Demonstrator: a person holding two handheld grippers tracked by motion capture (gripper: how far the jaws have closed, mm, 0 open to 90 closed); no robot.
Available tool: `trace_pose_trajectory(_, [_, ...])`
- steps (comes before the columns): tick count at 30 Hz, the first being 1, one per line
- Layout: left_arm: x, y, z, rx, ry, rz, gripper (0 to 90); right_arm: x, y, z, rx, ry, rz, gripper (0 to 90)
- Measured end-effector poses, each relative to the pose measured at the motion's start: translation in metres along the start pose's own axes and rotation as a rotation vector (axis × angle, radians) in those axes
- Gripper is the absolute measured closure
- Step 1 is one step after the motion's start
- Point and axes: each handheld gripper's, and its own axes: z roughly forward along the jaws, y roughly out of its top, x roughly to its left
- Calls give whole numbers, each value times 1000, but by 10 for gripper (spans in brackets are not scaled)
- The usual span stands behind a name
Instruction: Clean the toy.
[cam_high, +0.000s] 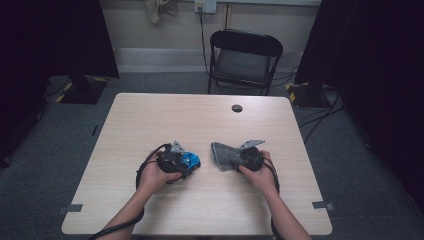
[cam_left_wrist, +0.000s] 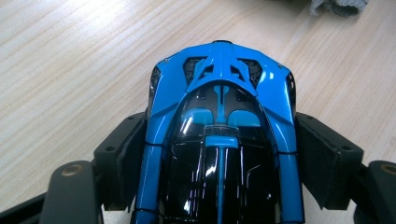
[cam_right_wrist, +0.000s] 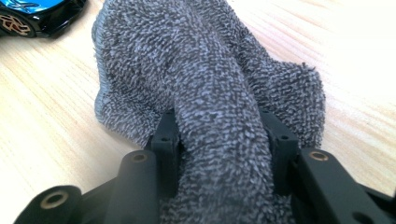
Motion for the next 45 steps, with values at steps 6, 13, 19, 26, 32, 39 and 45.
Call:
trace_pose_trajectory(6, [-1,1,-1,19,11,9,244,0,0,0,-2,0,0,579])
trace_pose_trajectory(13, [-1,-1,-14,25,5,13,180,0,-1,0,-4,1,0,579])
trace_pose_trajectory(19, [-3,-7,-8,62,4,31,142,0,-1,0,-5,0,2,579])
trace_pose_trajectory(26, [-3,-4,-9,57,12,9,258,0,-1,0,-4,0,1,579])
trace_pose_trajectory(32, [-3,-5,-10,33,-18,6,260,0,-1,0,-5,-3,5,591])
trace_pose_trajectory(39, [-4,1,-20,0,-46,35,279,-2,0,-2,0,-8,21,711])
trace_pose_trajectory(45, [-2,0,-21,-3,-67,20,280,-3,4,-2,29,-1,22,721])
